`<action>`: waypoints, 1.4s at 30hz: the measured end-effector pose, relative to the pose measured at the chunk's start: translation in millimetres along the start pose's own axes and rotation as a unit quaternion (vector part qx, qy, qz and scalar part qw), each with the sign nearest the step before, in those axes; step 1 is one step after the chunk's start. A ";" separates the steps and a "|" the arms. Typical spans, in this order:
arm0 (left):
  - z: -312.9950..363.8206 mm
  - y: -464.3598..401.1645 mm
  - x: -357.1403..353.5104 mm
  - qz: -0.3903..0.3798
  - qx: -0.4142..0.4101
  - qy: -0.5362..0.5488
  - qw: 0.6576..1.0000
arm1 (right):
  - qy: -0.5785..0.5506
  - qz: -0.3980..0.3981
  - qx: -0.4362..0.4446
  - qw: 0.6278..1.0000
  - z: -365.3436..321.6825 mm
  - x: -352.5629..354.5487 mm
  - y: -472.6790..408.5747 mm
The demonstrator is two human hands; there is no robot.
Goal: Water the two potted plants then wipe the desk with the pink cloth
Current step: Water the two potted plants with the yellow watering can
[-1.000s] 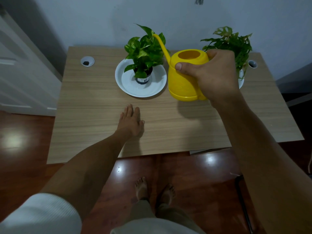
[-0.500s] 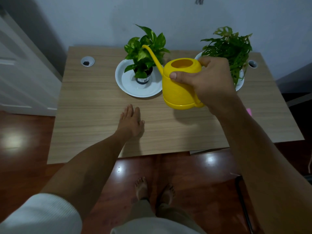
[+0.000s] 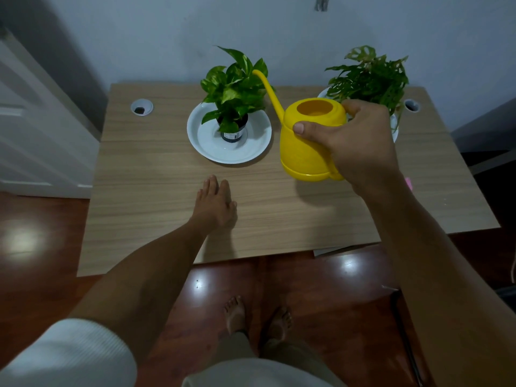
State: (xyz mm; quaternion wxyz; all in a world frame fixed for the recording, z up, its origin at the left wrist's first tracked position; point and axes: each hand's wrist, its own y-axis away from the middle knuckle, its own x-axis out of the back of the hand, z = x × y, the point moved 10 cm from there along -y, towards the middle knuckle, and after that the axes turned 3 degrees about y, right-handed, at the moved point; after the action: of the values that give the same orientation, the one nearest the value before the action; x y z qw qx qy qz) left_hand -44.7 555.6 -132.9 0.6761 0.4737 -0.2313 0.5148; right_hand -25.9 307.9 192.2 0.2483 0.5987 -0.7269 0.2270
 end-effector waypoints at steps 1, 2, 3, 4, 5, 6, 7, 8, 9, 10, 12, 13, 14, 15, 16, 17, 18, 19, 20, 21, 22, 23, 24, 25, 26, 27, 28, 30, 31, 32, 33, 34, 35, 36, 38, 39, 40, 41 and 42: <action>1.2 -0.4 0.4 -0.002 0.002 0.001 1.000 | -0.005 0.002 -0.001 1.000 1.2 0.4 0.1; 2.2 -0.7 0.6 -0.005 0.005 0.002 1.000 | -0.011 0.004 -0.002 1.000 1.9 0.3 0.3; 3.3 -0.7 0.5 -0.007 0.011 0.004 1.000 | -0.017 0.005 -0.002 1.000 2.2 0.4 0.3; 4.7 -0.7 -0.3 -0.011 0.015 0.006 1.000 | -0.024 0.005 -0.001 1.000 2.5 -0.1 0.2; 6.6 0.0 -1.6 -0.014 0.018 0.006 1.000 | -0.031 0.005 0.001 1.000 3.0 -0.2 -0.2; 9.3 0.6 -2.8 -0.015 0.018 0.005 1.000 | -0.038 0.004 0.001 0.999 4.1 0.1 -0.7; 12.7 1.3 -4.0 -0.014 0.016 0.002 1.000 | -0.045 0.002 0.003 0.999 5.6 0.9 -1.5; 16.8 1.6 -5.0 -0.011 0.012 -0.001 1.000 | -0.053 0.000 0.006 0.999 7.8 1.7 -2.6; 21.3 2.0 -6.0 -0.009 0.009 -0.005 1.000 | -0.062 -0.004 0.010 0.998 10.0 2.7 -4.0; 26.3 2.2 -7.4 -0.008 0.008 -0.007 1.000 | -0.071 -0.007 0.014 0.997 12.1 3.7 -5.3; 39.0 2.3 -10.8 -0.009 0.006 -0.005 1.000 | -0.086 -0.013 0.022 0.996 17.0 8.7 -8.1; 46.1 2.3 -12.0 -0.009 0.007 -0.003 1.000 | -0.094 -0.015 0.025 0.995 20.3 13.1 -9.7; 53.3 1.4 -12.5 -0.009 0.009 -0.006 1.000 | -0.108 -0.018 0.026 0.994 23.4 17.9 -11.0; 60.3 0.3 -13.2 -0.010 0.013 -0.011 1.000 | -0.123 -0.021 0.028 0.992 26.4 23.4 -11.9; 68.2 -0.8 -14.0 -0.009 0.017 -0.017 1.000 | -0.135 -0.025 0.035 0.990 29.0 29.7 -12.7; 76.4 -1.6 -14.7 -0.005 0.019 -0.017 1.000 | -0.144 -0.028 0.044 0.988 32.0 36.2 -13.4; 85.3 -1.8 -15.7 0.000 0.021 -0.014 1.000 | -0.154 -0.030 0.051 0.986 35.9 43.7 -14.5; 95.0 -1.3 -17.2 0.004 0.024 -0.010 1.000 | -0.165 -0.032 0.056 0.984 40.5 53.4 -15.9; 106.0 -1.2 -19.4 0.011 0.026 -0.007 1.000 | -0.177 -0.033 0.062 0.982 46.9 64.5 -18.3; 117.9 -1.5 -22.4 0.018 0.028 -0.007 0.999 | -0.185 -0.035 0.070 0.980 54.4 76.9 -21.6; 130.4 -1.5 -26.3 0.023 0.030 -0.008 0.999 | -0.191 -0.040 0.074 0.978 62.5 88.5 -24.5; 143.6 -1.7 -31.6 0.026 0.033 -0.009 0.999 | -0.196 -0.047 0.077 0.976 70.3 100.9 -26.4; 157.3 -1.9 -37.8 0.028 0.034 -0.012 0.999 | -0.197 -0.056 0.084 0.975 77.5 113.2 -27.6; 171.8 -2.2 -44.2 0.030 0.033 -0.016 0.999 | -0.196 -0.065 0.094 0.974 85.1 126.0 -28.8; 187.6 -3.0 -50.7 0.033 0.032 -0.020 0.999 | -0.194 -0.068 0.102 0.973 92.4 140.5 -29.9; 203.6 -4.5 -57.1 0.034 0.029 -0.021 0.999 | -0.195 -0.066 0.110 0.972 101.2 154.9 -31.2; 220.0 -6.4 -64.2 0.033 0.026 -0.020 0.999 | -0.196 -0.065 0.112 0.972 113.9 167.6 -34.8; 254.6 -10.3 -80.7 0.024 0.017 -0.015 0.999 | -0.198 -0.060 0.102 0.973 137.8 192.2 -40.0; 270.1 -11.2 -87.7 0.018 0.011 -0.016 1.000 | -0.208 -0.058 0.095 0.972 148.2 202.3 -41.3; 286.0 -12.4 -94.2 0.014 0.003 -0.019 1.000 | -0.220 -0.053 0.092 0.970 159.3 212.7 -43.6; 301.2 -14.6 -99.7 0.011 -0.007 -0.025 1.000 | -0.230 -0.044 0.088 0.968 169.8 223.5 -45.1; 316.0 -17.6 -104.9 0.008 -0.017 -0.033 0.999 | -0.234 -0.037 0.081 0.968 181.0 233.1 -46.6; 330.0 -21.1 -109.4 0.005 -0.026 -0.039 0.999 | -0.237 -0.030 0.075 0.968 191.7 241.3 -47.6; 343.4 -24.7 -114.2 0.001 -0.035 -0.044 0.998 | -0.237 -0.022 0.071 0.969 202.7 248.3 -49.2; 368.9 -33.0 -122.9 -0.004 -0.058 -0.048 0.997 | -0.238 -0.007 0.051 0.970 226.0 259.4 -52.4; 382.4 -37.6 -127.5 -0.006 -0.074 -0.048 0.996 | -0.242 0.002 0.038 0.970 236.9 264.7 -54.0; 395.4 -42.1 -131.3 -0.009 -0.089 -0.047 0.995 | -0.242 0.009 0.032 0.970 245.9 269.0 -55.5; 408.2 -47.2 -135.9 -0.014 -0.102 -0.047 0.994 | -0.239 0.015 0.027 0.971 254.8 273.0 -56.8; 418.9 -52.1 -140.6 -0.020 -0.111 -0.048 0.992 | -0.231 0.022 0.024 0.972 262.4 275.4 -57.6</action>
State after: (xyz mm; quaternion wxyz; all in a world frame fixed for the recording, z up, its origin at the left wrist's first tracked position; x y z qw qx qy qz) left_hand 25.2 119.3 -80.3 0.7225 0.4244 -0.3098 0.4493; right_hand -36.6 -75.7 165.3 0.0543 0.6247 -0.7719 0.1049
